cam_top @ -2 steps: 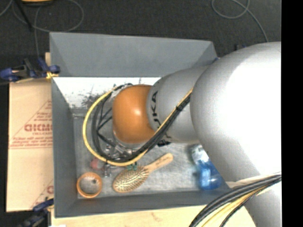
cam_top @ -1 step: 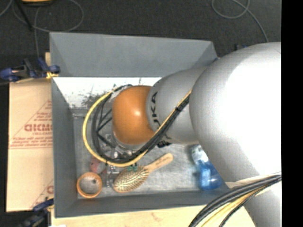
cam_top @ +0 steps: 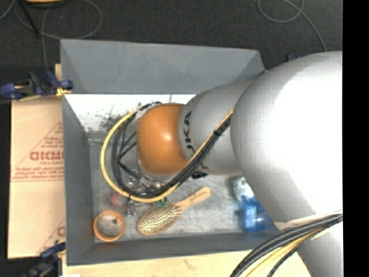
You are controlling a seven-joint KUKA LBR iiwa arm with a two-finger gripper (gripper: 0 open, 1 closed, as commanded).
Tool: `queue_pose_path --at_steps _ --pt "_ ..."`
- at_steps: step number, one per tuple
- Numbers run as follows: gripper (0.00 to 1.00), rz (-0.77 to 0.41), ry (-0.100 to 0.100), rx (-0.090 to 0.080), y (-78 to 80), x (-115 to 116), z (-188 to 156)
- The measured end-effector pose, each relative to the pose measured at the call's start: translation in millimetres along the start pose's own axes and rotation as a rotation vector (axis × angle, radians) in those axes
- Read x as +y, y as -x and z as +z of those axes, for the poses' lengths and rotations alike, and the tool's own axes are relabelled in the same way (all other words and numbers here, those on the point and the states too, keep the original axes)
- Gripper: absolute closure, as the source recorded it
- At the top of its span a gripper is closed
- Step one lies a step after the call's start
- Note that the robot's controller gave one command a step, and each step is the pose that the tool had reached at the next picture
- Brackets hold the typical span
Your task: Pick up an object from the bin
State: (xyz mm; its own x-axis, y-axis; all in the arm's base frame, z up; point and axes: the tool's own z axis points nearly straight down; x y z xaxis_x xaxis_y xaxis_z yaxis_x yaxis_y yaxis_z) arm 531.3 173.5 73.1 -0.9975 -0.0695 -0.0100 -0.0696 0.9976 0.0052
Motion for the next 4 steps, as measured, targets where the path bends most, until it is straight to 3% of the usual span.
queue_pose_path --at_steps 1,2,3,4 --pt "0.0 -0.001 -0.001 0.005 -1.9 0.0 1.7" --pt "1.0 0.001 0.0 0.0 -0.1 -0.1 0.1" --pt "0.0 0.001 -0.001 0.005 -1.9 -0.1 1.7" --pt "1.0 0.003 0.0 0.001 -0.2 -0.1 0.2"
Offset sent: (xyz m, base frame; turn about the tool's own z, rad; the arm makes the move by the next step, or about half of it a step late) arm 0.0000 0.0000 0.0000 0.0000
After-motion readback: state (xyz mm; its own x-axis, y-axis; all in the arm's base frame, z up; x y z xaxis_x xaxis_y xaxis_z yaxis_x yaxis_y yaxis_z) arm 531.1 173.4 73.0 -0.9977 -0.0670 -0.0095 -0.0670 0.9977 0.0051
